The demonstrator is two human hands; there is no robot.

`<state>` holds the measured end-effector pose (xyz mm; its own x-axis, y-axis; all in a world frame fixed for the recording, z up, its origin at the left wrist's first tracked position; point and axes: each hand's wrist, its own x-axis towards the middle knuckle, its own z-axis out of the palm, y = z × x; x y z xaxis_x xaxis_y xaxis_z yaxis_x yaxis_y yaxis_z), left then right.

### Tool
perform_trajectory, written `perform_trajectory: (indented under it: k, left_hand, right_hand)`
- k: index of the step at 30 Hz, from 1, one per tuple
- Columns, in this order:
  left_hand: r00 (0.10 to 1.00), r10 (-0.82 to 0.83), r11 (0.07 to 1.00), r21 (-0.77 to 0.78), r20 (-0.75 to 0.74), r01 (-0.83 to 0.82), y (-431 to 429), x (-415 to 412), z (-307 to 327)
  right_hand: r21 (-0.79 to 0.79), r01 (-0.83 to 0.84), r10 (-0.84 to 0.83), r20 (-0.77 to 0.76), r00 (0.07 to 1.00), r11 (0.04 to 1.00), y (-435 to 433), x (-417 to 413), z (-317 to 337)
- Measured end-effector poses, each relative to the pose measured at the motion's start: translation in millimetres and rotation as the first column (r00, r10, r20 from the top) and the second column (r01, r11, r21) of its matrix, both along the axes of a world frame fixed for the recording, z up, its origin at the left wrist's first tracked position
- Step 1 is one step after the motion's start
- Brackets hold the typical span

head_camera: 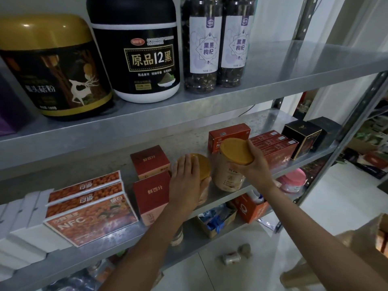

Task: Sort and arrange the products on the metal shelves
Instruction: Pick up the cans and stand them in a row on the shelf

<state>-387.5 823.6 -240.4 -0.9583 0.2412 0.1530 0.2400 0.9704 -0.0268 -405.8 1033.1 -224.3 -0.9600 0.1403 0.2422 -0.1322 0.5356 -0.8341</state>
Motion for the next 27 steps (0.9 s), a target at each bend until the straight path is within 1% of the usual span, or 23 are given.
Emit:
perform_trajectory:
  k: [3,6,11,14,19,20,21,23,25,27]
  left_hand:
    - [1.0,0.011,1.0,-0.007,-0.004,-0.011,0.7,-1.1,-1.5]
    - [1.0,0.015,1.0,-0.012,0.02,-0.015,0.8,-1.8,0.2]
    - [0.999,0.025,0.999,-0.025,0.026,-0.025,1.9,-0.3,0.6]
    - [0.999,0.03,0.999,-0.022,0.034,-0.03,2.7,-1.3,-0.3]
    - [0.995,0.038,0.999,0.004,0.097,-0.039,4.9,-2.2,7.7]
    - [0.994,0.051,0.998,0.02,0.094,-0.053,7.6,-1.2,9.5]
    - [0.995,0.068,0.997,0.041,0.075,-0.071,12.5,0.5,11.0]
    - [0.997,0.077,0.993,0.087,0.011,-0.078,30.3,4.9,12.8]
    - [0.999,0.033,0.992,0.125,-0.019,-0.031,57.4,6.4,12.4]
    - [1.0,-0.016,0.994,0.106,-0.027,0.018,87.2,3.7,10.5]
  right_hand:
    - [0.047,-0.005,0.003,0.045,0.999,0.999,-8.4,-12.3,-14.6]
    - [0.057,-0.035,0.031,0.068,0.997,0.998,-16.2,-21.2,-24.3]
    - [0.06,-0.092,0.09,0.032,0.995,0.994,-23.5,-24.3,-34.5]
    - [0.094,-0.117,0.115,0.025,0.993,0.989,-21.5,-26.3,-32.3]
    - [0.112,-0.243,0.231,0.109,0.967,0.963,-5.3,-17.6,-21.7]
    - [0.09,-0.249,0.242,0.088,0.966,0.964,0.6,-13.0,-19.4]
    - [0.054,-0.238,0.236,0.026,0.971,0.97,8.4,-8.3,-17.4]
    - [0.012,-0.154,0.153,-0.176,0.972,0.988,28.5,0.2,-14.9]
    - [0.083,-0.011,0.038,-0.331,0.943,0.997,57.2,1.1,-17.2]
    - [0.204,0.09,-0.01,-0.362,0.932,0.975,90.9,-7.7,-21.6]
